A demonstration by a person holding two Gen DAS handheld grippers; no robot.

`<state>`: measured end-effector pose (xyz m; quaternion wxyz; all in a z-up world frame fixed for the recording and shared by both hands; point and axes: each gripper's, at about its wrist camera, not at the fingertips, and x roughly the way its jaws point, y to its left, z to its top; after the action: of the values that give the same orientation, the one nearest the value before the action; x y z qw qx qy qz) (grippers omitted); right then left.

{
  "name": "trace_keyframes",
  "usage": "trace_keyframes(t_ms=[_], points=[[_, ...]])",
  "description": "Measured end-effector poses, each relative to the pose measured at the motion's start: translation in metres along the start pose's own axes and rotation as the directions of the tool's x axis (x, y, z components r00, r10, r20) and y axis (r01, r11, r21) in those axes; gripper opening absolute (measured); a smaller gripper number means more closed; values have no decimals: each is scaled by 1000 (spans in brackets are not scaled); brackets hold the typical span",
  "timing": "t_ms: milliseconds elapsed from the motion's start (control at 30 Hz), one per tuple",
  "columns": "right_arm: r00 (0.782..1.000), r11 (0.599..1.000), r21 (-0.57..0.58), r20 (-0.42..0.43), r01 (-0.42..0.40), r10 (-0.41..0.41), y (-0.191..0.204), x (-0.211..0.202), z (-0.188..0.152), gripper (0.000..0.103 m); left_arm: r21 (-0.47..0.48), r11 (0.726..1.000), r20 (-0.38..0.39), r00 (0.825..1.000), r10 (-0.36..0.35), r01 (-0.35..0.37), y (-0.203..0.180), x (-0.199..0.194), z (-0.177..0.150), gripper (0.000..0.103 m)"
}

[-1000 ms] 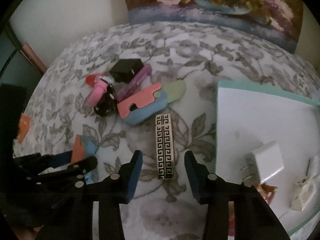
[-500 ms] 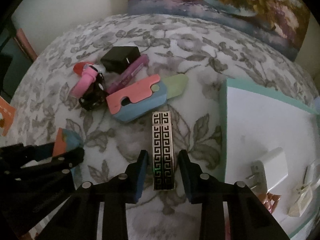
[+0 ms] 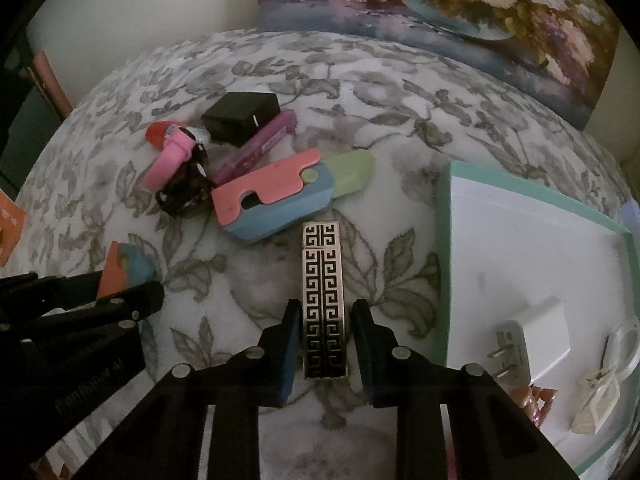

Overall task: Organize rigid objects
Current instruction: 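Carry the block and patterned bar into the tray and open both tools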

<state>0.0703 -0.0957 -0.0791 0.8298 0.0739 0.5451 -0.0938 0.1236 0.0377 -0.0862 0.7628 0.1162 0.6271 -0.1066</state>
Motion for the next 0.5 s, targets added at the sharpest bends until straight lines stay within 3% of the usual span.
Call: trace_keyframes(t_ms=[133, 500], points=[[1000, 1000, 19, -5, -19, 19, -4, -1, 1, 22, -3, 1000, 9, 1000, 6, -6, -1, -3, 0, 44], [996, 992, 90, 21, -87, 85, -24, -19, 5, 22, -2, 1000, 121, 993, 18, -18, -14, -49, 10, 44]])
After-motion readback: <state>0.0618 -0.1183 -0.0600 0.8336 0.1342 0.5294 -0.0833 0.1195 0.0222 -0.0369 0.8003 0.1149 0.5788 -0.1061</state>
